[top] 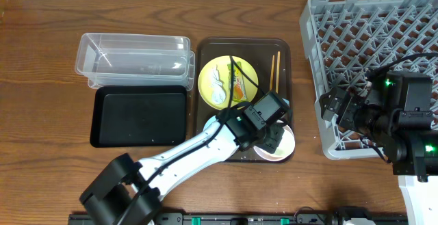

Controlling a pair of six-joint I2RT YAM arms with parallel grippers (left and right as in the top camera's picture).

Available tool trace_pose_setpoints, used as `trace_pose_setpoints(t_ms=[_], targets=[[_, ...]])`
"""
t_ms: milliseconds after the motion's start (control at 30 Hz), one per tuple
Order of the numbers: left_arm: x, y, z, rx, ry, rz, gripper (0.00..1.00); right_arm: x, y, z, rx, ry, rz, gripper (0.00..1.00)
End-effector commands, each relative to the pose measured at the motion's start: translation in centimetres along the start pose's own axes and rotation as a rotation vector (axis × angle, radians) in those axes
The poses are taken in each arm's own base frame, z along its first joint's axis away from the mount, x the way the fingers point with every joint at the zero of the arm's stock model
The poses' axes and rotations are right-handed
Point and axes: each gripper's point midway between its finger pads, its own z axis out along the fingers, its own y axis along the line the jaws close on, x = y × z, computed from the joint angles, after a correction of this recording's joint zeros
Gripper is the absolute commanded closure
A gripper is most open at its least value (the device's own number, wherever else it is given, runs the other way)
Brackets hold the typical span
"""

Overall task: Sort waste into correct bins and load items into the dishwasher rack
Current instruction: 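Reach left gripper into pink bowl and grasp the white paper cup, then lift the cup and pass it to the right gripper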

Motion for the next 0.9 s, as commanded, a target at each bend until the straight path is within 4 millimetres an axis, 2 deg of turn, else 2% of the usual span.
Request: trace_pose_setpoints(t_ms=[0,133,200,333,433,500,633,767,867], targets=[[0.0,0.6,0.6,-0.031,0.011,-0.004,0.71,-0.4,0.4,-0.6,-0.020,-0.015,-0.020,0.01],[0.4,0.8,0.8,-0.041,0.029,-0.007,0.81,-0.5,0.5,-0.6,-0.021,-0.018,-0.020,0.01],[0.5,0.8,0.6,-0.042,0.033,-0.007,0.92,-0.5,0.5,-0.6,-0.021,-0.018,-0.020,0.01],[-0.5,0.8,-1.4,-0.021,-0.005,-0.022,0.94,-0.5,0.5,-0.6,-0.021,-0.019,-0.021,0.01],[-2.1,1.5,-4.8,-0.006,-0.079,-0.055,0.94,-0.5,0.6,-0.6,-0.030,-0.017,-0.041,0.01],[-3.1,2.3,-7.5,0.020,-0.135,-0.089,0.94,-0.5,1.5,-0.7,-0.080,-0.013,-0.077,0.01],[-4.7,3.4,-13.1,0.194,-0.216,-0.163,0.94,-0.5,5.8,-1.5,-0.320,-0.024,-0.252,0.01],[-5.4,3.3,-18.7,0.527,-0.256,-0.184,0.94,-0.2,10.3,-3.6,-0.596,-0.051,-0.422,0.05],[-5.4,3.3,-22.4,0.762,-0.272,-0.169,0.94,1.1,13.9,-5.9,-0.843,-0.056,-0.574,0.10]])
